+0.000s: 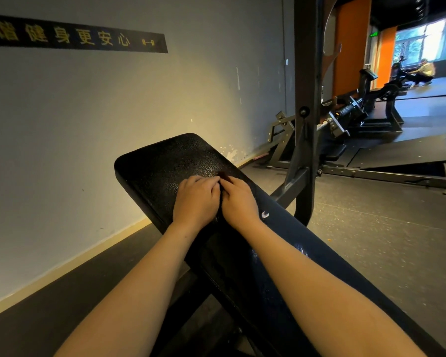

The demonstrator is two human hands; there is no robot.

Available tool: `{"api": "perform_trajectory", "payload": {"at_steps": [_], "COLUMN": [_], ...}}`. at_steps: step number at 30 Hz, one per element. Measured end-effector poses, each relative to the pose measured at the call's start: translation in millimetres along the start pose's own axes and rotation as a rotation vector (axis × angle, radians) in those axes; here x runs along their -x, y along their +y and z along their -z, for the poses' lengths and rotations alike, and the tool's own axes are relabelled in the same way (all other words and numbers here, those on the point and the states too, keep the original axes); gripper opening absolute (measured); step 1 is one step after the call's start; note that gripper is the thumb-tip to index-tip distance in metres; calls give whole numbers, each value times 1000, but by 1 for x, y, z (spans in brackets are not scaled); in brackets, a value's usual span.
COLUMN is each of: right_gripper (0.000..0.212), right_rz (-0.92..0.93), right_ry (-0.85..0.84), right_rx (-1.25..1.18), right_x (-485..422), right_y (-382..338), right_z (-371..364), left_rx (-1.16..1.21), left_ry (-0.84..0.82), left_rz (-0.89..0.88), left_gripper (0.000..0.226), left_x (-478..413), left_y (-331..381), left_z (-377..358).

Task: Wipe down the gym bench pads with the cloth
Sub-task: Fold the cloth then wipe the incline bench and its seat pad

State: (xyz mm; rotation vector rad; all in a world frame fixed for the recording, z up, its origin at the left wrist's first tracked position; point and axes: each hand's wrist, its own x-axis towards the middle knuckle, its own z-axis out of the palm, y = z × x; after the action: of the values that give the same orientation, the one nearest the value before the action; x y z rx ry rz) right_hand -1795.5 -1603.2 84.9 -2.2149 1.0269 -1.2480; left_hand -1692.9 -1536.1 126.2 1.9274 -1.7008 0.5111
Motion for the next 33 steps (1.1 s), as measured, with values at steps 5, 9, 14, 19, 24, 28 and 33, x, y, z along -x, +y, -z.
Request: {"api": "perform_trajectory", "payload": {"at_steps": [5, 9, 14, 19, 24, 28, 33], "right_gripper": [42, 42, 42, 42, 43, 42, 42], "right_rz": [123, -44, 86, 93, -64, 110, -31], "right_ry": [-54, 11, -27, -69, 22, -24, 7], "right_rx": [61, 69, 46, 88, 96, 81, 94], "right_x": [38, 46, 78, 84, 85, 104, 83], "right_y": [2, -4, -33, -24, -42, -49, -43], "right_z": [9, 12, -5, 3, -8, -15, -10], "left_rx": [-16, 22, 119, 168, 252, 325, 286], "left_ry": [113, 166, 172, 137, 88, 110, 83], "left_rz": [-17, 62, 85, 107, 101, 101, 74], "left_gripper": [36, 43, 55, 53, 49, 53, 49], "left_x": [39, 82, 112, 127, 135, 134, 135], "left_y": [-9, -21, -19, -20, -24, -25, -31], "left_z": [8, 5, -5, -6, -5, -7, -1]}}
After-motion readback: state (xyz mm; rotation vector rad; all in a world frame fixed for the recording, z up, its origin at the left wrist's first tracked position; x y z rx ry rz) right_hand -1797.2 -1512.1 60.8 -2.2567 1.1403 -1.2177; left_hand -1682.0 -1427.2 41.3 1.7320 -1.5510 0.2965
